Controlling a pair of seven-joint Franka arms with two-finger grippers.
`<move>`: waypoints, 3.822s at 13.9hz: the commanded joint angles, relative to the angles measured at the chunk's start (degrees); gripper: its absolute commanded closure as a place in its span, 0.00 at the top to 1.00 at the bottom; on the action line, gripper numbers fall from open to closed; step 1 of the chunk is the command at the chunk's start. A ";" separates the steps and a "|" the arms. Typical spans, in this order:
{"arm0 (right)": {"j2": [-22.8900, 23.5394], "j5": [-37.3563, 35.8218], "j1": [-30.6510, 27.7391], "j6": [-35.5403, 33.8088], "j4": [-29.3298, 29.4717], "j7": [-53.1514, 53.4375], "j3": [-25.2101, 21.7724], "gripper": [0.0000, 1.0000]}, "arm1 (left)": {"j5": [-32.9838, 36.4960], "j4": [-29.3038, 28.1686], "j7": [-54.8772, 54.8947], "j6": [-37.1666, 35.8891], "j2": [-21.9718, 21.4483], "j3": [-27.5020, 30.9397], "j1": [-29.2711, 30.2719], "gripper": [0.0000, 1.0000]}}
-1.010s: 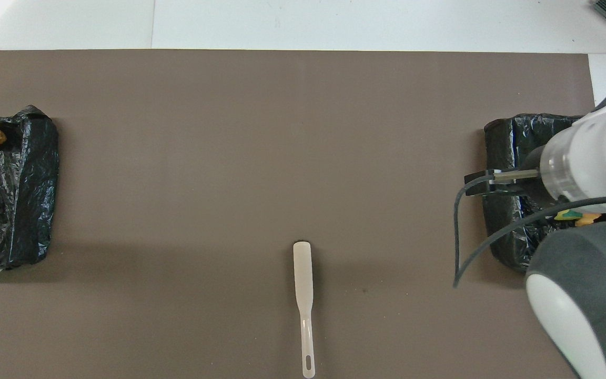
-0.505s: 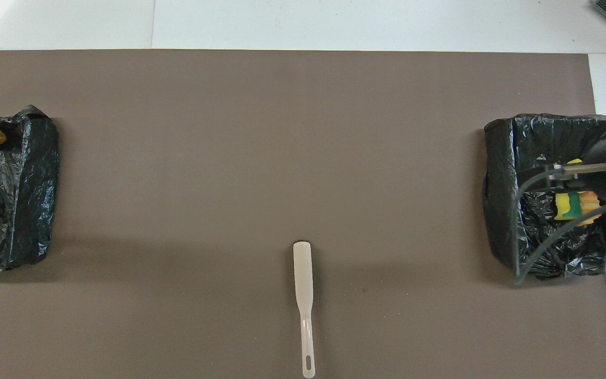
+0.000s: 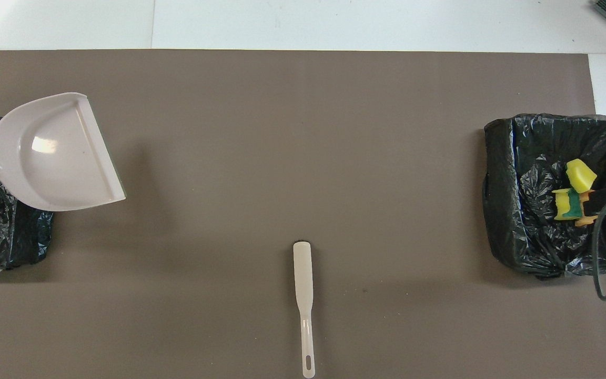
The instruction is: Sweep and dump trash in bin
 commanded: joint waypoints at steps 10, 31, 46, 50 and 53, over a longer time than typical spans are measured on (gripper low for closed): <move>-1.20 0.91 -0.08 -0.38 -1.12 -0.54 0.36 1.00 | -20.70 4.49 -66.51 7.64 13.33 1.00 -28.63 0.00; -1.20 0.91 -0.08 -0.38 -1.12 -0.54 0.36 1.00 | -21.40 13.73 -63.62 -4.61 7.48 1.88 -17.61 1.00; -1.20 0.91 -0.08 -0.38 -1.12 -0.54 0.27 1.00 | -20.79 3.51 -38.52 -9.45 -9.07 1.88 3.07 1.00; -1.20 0.91 -0.08 -0.38 -1.12 -0.45 0.27 1.00 | -21.05 12.92 -38.70 -16.75 -4.06 1.88 2.54 1.00; -1.20 0.91 -0.08 -0.38 -1.12 -0.54 0.27 1.00 | -20.53 13.29 -38.43 -13.87 -3.17 1.88 2.63 1.00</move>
